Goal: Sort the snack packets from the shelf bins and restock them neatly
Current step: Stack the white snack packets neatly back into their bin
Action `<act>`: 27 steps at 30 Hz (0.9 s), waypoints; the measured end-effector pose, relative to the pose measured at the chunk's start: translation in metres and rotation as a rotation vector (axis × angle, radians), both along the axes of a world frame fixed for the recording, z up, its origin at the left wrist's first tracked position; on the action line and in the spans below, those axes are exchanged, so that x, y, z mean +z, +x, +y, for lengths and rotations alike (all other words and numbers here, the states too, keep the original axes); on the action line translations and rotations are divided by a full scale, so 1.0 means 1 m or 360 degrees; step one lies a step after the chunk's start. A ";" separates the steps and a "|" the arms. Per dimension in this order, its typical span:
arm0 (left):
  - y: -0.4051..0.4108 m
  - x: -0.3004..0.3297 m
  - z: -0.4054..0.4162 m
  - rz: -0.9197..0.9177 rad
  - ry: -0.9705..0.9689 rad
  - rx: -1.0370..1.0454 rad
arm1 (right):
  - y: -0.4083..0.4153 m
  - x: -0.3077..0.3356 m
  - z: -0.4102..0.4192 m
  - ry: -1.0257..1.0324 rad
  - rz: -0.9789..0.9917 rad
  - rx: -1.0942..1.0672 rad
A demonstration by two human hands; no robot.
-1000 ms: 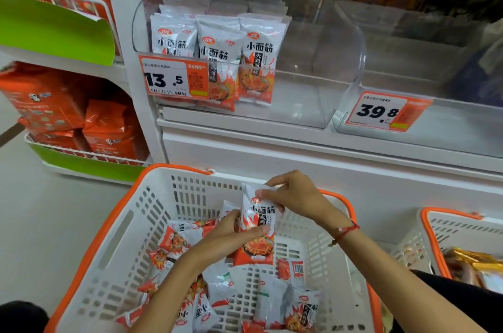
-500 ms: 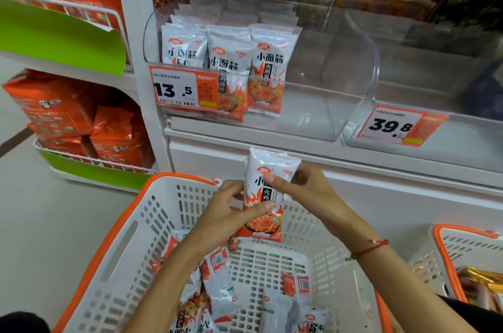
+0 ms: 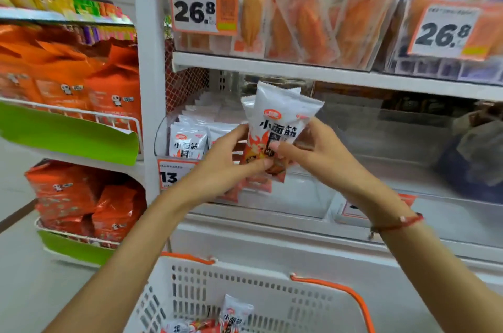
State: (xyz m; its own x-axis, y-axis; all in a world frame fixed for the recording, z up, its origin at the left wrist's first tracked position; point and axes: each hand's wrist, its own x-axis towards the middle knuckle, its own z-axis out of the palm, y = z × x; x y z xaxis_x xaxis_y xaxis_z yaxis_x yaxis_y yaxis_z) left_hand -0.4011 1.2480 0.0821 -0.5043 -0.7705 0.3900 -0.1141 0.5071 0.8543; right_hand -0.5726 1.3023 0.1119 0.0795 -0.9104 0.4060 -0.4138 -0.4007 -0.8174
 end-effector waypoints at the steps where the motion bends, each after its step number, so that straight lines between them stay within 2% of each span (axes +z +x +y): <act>1: -0.001 0.008 -0.009 -0.0071 -0.0070 0.0010 | -0.003 0.005 -0.010 -0.0057 0.0040 -0.0069; 3: -0.001 0.018 -0.028 -0.0361 -0.0219 0.0095 | -0.010 0.007 -0.033 -0.0125 0.0173 -0.0211; 6: 0.006 0.009 -0.049 -0.0926 -0.0472 0.0440 | -0.021 -0.004 -0.064 -0.0036 0.0245 -0.0345; 9: 0.013 -0.016 -0.058 -0.1158 -0.0634 0.0599 | -0.024 -0.024 -0.082 0.0203 0.0240 -0.0309; 13: 0.015 -0.035 -0.061 -0.1094 -0.0684 0.0715 | -0.024 -0.045 -0.095 0.0414 0.0495 -0.0306; 15: 0.016 -0.035 -0.061 -0.1034 -0.0706 0.0752 | -0.024 -0.043 -0.092 0.0520 0.0411 -0.0210; 18: 0.017 -0.036 -0.062 -0.0984 -0.0713 0.0748 | -0.026 -0.028 -0.085 0.0450 0.0282 -0.0192; 21: 0.015 -0.036 -0.063 -0.0905 -0.0674 0.0749 | -0.033 -0.013 -0.083 0.0364 0.0471 -0.0221; 23: 0.015 -0.037 -0.065 -0.0882 -0.0672 0.0738 | -0.036 -0.010 -0.083 0.0461 0.0634 -0.0108; 27: 0.016 -0.040 -0.072 -0.0907 -0.0719 0.0741 | -0.036 -0.013 -0.087 0.0537 0.0640 -0.0005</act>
State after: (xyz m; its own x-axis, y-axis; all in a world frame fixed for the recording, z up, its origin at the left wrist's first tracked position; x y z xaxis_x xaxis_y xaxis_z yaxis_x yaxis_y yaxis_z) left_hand -0.3855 1.1757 0.0421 -0.3877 -0.7792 0.4925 -0.7444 0.5798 0.3314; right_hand -0.6083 1.2150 0.0993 0.1658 -0.9857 0.0282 -0.7222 -0.1409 -0.6772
